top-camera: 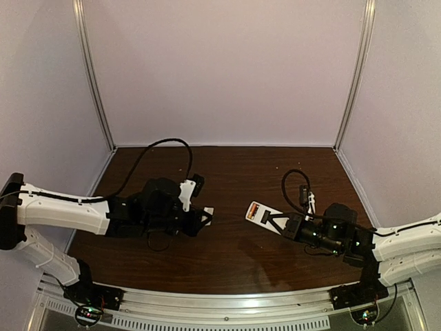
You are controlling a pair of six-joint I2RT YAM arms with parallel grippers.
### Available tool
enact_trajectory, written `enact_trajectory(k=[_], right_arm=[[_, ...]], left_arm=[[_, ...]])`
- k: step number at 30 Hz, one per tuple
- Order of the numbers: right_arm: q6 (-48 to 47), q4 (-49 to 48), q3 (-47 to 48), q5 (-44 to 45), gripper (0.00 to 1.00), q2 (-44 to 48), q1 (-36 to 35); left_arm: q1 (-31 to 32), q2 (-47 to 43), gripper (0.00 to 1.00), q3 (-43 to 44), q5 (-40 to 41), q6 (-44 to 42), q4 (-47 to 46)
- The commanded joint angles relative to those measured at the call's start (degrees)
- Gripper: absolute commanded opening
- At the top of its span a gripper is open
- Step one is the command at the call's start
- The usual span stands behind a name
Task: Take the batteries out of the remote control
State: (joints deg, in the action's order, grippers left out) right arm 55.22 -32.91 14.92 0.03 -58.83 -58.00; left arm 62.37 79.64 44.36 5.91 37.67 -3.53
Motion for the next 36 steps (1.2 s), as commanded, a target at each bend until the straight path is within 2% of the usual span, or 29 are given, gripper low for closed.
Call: enact_trajectory(k=[1,16,24,36], right_arm=[[-1.25,-3.21,0.07,0.15,0.00,-1.53,1.37],[-1.22,-8.84,1.43,-6.32,0.00,-7.89,4.87],[-1.13,-8.46,0.37,-6.95,0.00,-6.18,5.81],[-1.41,-4.93,-1.81,-5.01,0.00,0.08,6.14]], left_arm=[[0.29,-0.34,0.00,-0.44,8.17,1.99,6.49],[0.30,15.00,0.00,6.01,9.77,4.86,9.16],[0.42,22.56,0.00,10.20,10.67,6.28,10.21],[0.88,25.98,0.24,12.18,10.71,6.54,10.21]])
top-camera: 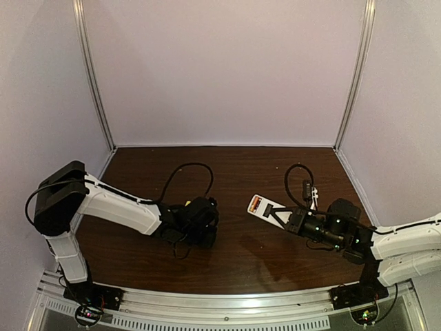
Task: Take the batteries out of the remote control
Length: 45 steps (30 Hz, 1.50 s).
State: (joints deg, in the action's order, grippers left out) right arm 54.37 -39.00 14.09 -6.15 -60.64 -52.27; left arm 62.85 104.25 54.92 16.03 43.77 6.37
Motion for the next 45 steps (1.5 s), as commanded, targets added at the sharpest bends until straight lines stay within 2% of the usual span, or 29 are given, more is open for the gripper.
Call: enact_trajectory(k=[1,7,16,23,32,38,45], right_arm=[[-0.56,1.42,-1.07,1.22,0.00,2.27,0.37],[-0.86,2.68,-1.27,1.88,0.00,3.74,0.48],[-1.00,2.68,-1.42,1.86,0.00,3.82,0.49],[-1.14,2.44,-1.43,1.89,0.00,3.45,0.50],[-0.99,1.99,-0.99,1.27,0.00,2.33,0.50],[-0.02,2.86,0.17,-1.04,0.00,1.93,0.50],[1.96,4.73,1.74,-4.62,0.00,1.84,0.41]], left_arm=[[0.47,1.39,0.27,1.79,0.50,0.33,0.31],[0.91,1.44,0.36,2.77,0.23,0.28,1.03],[2.03,-1.15,0.62,2.43,-0.39,-0.19,1.19],[2.07,-6.69,0.69,-1.75,0.14,-1.29,-0.67],[2.05,-18.48,0.96,-10.56,3.99,-2.46,-2.09],[2.07,-24.81,0.98,-15.26,7.55,-2.54,-0.23],[1.45,-27.99,0.97,-18.09,10.07,-2.73,1.53]])
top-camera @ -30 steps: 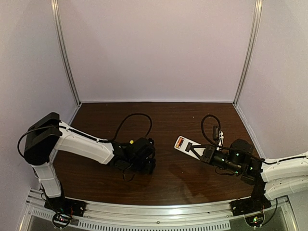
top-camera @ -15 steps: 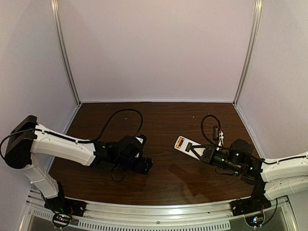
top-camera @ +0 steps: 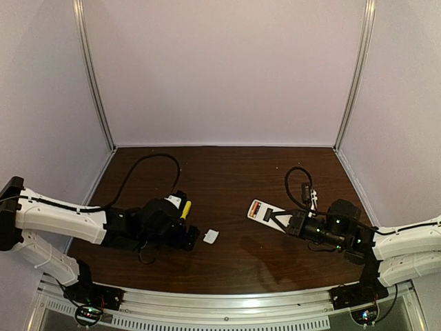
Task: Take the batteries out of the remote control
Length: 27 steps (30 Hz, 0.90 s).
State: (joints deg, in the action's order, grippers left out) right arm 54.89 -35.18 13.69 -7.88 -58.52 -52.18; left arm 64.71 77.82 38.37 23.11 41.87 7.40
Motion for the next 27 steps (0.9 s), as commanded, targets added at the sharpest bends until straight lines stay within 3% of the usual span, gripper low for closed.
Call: enact_trajectory(k=[1,27], right_arm=[[1.63,1.31,2.36,-3.67,0.00,-0.40,0.24],[4.02,7.58,7.34,-26.18,0.00,-7.32,-1.35]], left_arm=[[-0.64,-1.92,0.97,-1.95,3.14,-1.05,0.40],[-4.93,-8.21,0.92,-8.76,-1.98,-9.59,-6.93]])
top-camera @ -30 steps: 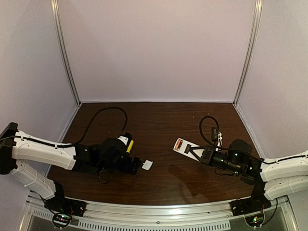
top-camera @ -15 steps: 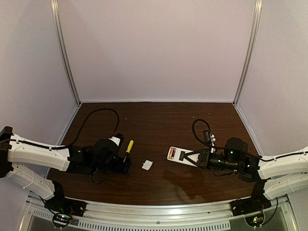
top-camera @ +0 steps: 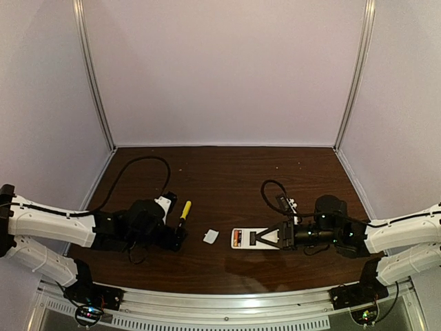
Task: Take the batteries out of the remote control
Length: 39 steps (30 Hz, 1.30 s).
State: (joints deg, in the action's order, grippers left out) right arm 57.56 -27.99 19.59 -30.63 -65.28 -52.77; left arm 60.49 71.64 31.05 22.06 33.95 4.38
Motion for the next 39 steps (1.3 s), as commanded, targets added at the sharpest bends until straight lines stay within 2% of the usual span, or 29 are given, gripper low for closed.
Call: enact_trajectory(k=[1,8,16,29,39], right_arm=[[1.88,0.39,1.34,-3.53,0.00,-0.90,-1.09],[7.68,-4.04,0.10,-3.75,0.00,-4.72,-5.10],[9.80,-8.02,1.67,-1.55,0.00,-11.50,-11.07],[11.47,-13.69,3.65,0.10,0.00,-22.11,-11.45],[10.03,-12.27,6.72,1.73,0.00,-29.10,-9.58]], left_arm=[[-0.74,-2.31,0.92,-1.88,-1.37,-1.77,-5.62],[-0.75,-2.92,0.91,-3.01,-2.54,-1.08,-5.65],[-0.72,-4.57,0.91,-3.54,-1.70,-0.06,-3.42],[-1.52,-3.05,0.89,-4.15,-1.15,1.53,-2.54],[-3.61,-2.26,0.85,-5.42,-2.61,1.11,-3.94]])
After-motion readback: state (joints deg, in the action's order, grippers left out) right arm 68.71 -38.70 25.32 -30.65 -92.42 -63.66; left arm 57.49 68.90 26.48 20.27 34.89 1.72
